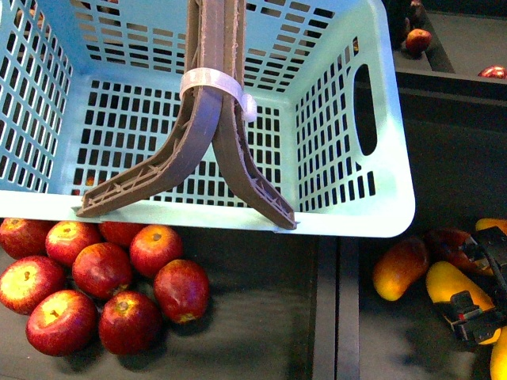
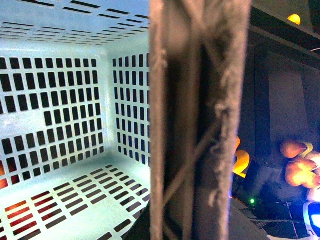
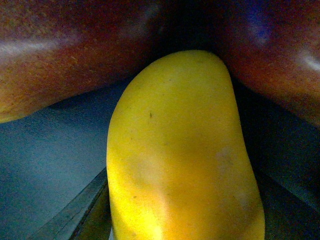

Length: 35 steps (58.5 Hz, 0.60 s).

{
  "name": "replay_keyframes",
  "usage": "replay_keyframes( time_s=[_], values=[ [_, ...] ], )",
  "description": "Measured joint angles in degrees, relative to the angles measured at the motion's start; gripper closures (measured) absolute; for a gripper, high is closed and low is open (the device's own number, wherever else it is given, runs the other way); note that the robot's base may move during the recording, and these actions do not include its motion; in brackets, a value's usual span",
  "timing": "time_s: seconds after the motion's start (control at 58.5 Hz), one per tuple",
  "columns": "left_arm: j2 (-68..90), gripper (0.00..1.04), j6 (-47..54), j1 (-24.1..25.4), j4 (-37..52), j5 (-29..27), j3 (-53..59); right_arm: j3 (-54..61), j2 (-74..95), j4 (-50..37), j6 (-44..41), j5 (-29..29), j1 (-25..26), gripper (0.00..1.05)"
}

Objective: Pick mango and avocado into basket

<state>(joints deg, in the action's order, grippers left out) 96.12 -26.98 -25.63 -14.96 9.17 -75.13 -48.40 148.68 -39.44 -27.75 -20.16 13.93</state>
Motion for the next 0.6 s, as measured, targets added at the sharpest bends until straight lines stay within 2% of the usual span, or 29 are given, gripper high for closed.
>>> replay_keyframes(
  time_s=[0.222,0.41,0.598],
  values=[
    [0.00,0.99,0.00,0.00,0.00,-0.02,0.00,2.12,-8.02,0.00,5.51,-3.37,1.92,0.39],
    [0.00,0.99,0.00,0.00,0.00,0.00,0.00,3.39,-25.57,2.27,17.14,-9.27,5.95,0.39],
    [0.00,0.99,0.00,0.00,0.00,0.00,0.00,5.01,-39.30,4.26,26.25,-14.05,7.37,0.39]
  ],
)
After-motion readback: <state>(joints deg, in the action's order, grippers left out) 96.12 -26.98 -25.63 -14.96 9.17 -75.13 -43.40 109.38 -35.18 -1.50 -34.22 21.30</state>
